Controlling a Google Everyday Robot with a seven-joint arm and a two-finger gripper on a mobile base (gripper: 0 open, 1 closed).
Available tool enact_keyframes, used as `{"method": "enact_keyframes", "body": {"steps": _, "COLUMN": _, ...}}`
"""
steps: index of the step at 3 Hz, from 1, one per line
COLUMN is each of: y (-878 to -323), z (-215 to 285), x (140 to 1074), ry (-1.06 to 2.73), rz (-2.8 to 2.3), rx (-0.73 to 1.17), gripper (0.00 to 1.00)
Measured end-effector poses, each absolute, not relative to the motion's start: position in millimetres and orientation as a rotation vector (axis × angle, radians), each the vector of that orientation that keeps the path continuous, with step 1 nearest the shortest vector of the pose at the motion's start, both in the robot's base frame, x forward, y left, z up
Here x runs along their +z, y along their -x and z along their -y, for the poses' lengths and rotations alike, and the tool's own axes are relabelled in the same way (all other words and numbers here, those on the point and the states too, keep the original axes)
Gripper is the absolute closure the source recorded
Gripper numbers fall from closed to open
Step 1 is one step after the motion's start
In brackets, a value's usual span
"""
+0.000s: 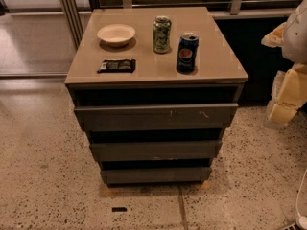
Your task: Open bottom drawer
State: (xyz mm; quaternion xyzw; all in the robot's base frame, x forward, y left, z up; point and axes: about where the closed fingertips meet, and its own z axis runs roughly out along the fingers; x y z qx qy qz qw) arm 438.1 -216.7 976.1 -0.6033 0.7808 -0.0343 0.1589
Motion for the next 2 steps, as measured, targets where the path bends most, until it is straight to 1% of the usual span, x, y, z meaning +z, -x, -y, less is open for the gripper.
{"method": "enact_keyframes", "body": {"steps": 1, "y": -438.1, "z": 216.7, "x": 976.1, "ry": 1.725, "rz": -2.232, "rx": -0.098, "gripper": 0.00}}
{"method": "enact_keyframes", "body": {"steps": 2, "y": -442.6, "z": 222.2, "x": 950.7, "ry": 1.727, "rz": -2.220, "rx": -0.097, "gripper": 0.00}}
